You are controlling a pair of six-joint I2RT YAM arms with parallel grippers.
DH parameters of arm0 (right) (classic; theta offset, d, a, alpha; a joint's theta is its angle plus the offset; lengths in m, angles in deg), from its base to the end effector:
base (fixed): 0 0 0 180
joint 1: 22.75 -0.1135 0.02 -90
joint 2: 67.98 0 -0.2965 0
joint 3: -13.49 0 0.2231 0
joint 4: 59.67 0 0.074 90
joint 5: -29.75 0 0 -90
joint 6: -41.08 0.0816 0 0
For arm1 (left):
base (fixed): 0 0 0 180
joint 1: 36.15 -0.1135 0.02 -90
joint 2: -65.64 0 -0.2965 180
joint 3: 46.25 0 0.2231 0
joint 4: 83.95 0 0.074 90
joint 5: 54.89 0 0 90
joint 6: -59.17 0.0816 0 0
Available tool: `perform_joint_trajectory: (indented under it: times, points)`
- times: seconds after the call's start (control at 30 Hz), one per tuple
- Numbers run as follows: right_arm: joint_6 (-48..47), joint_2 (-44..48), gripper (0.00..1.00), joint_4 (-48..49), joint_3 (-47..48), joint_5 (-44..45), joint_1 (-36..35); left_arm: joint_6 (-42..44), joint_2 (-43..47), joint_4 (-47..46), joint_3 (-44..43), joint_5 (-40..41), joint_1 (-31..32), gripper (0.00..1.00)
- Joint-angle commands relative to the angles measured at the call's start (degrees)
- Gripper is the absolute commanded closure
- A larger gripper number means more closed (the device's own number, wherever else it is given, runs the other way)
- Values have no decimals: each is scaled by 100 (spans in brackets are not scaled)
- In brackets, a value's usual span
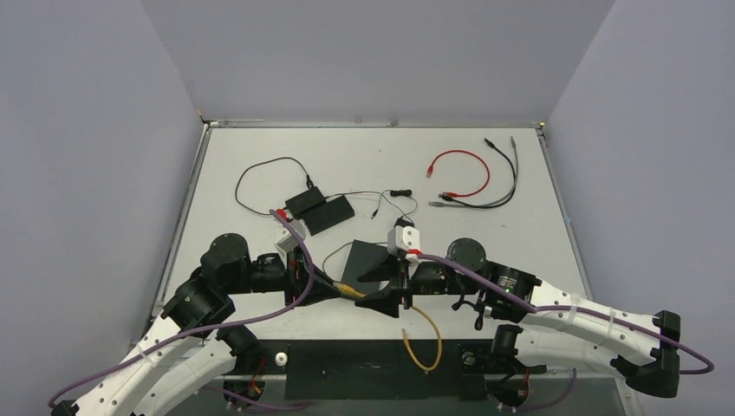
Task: Insert the plug into the switch port
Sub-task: Pick up the connector from the center of the board.
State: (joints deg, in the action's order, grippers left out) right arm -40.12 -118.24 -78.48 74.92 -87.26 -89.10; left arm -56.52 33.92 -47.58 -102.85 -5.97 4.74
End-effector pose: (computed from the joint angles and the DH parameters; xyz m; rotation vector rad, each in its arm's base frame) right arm 0.0442 0.1932 0.3652 -1.2320 1.4354 1.3399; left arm 0.0427 -0.1079 0.3363 0.8199 1.7890 -1.4333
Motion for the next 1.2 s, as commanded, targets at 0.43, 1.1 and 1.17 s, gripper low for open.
perform_joint_trajectory:
  times: [0.43,1.1,1.17]
  points:
    - [282,-344,53,1340,-57,-351,92,15,265,-757,137,-552,-11,100]
    - [525,-571,55,1609,-145,-909,126,-3,461,-870,215,-583,-15,100]
    - [512,-601,55,1574,-125,-872,132,0,476,-885,224,-593,-12,100]
